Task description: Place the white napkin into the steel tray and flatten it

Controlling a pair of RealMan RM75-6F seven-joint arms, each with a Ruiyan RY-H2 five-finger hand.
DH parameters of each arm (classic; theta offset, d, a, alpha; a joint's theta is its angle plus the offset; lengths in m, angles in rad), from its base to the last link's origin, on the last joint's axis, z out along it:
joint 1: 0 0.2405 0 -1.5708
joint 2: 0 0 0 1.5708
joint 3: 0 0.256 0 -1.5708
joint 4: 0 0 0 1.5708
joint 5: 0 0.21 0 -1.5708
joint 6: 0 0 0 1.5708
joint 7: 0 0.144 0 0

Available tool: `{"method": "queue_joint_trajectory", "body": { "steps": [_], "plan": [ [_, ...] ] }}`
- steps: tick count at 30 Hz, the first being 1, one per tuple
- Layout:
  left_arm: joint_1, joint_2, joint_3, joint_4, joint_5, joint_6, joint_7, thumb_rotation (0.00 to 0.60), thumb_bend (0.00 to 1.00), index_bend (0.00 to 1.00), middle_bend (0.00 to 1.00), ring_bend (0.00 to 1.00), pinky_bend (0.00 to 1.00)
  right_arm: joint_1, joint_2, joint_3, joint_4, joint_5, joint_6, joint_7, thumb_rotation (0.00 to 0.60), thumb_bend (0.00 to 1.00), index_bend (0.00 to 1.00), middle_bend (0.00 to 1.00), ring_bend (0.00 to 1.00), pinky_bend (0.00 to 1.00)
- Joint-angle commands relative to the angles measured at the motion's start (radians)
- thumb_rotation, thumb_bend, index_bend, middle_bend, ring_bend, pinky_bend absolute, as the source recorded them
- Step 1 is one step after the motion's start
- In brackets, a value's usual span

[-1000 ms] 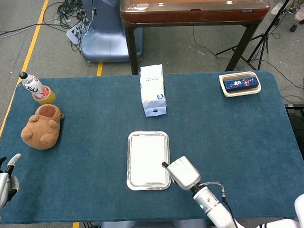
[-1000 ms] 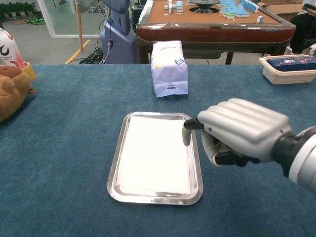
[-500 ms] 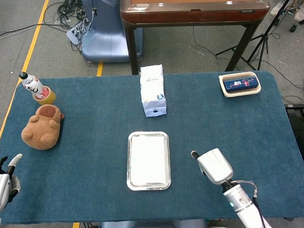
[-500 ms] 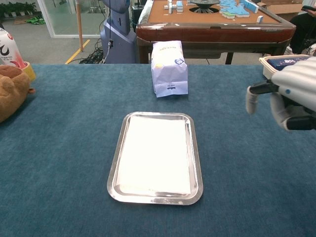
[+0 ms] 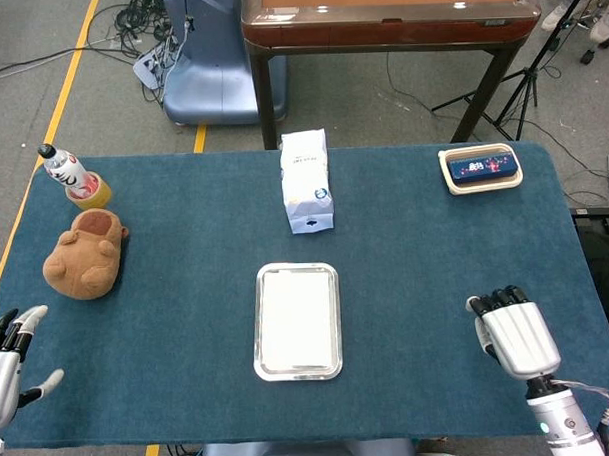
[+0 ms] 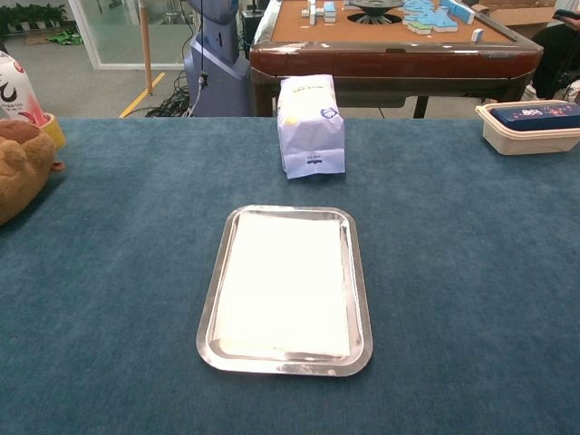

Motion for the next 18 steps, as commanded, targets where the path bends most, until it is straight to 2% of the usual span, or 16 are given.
{"method": "queue_joint_trajectory", "body": {
  "steps": [1,4,7,18],
  "plan": [
    [0.003,-0.004,0.001,0.005,-0.001,-0.001,-0.001,0.6,0.0,0.15,0.14,0.12,0.34,-0.071,0.025,0.014,0.037,-0.02,0.07,0.078,0.6,0.49,0.44,0.47,0.38,0.31],
    [0.002,-0.006,0.001,0.007,-0.01,-0.011,0.005,0.6,0.0,0.15,0.14,0.12,0.34,-0.106,0.047,0.016,0.049,-0.021,0.091,0.123,0.6,0.44,0.44,0.47,0.38,0.31],
    [0.0,-0.009,0.001,0.009,-0.012,-0.017,0.012,0.6,0.0,0.15,0.14,0.12,0.34,-0.132,0.066,0.022,0.066,-0.027,0.104,0.165,0.6,0.44,0.44,0.47,0.38,0.31],
    [-0.011,-0.017,-0.002,0.017,-0.022,-0.042,0.02,0.6,0.0,0.15,0.14,0.12,0.34,-0.171,0.096,0.097,0.104,-0.015,0.112,0.288,0.6,0.44,0.44,0.47,0.38,0.31]
  ]
}}
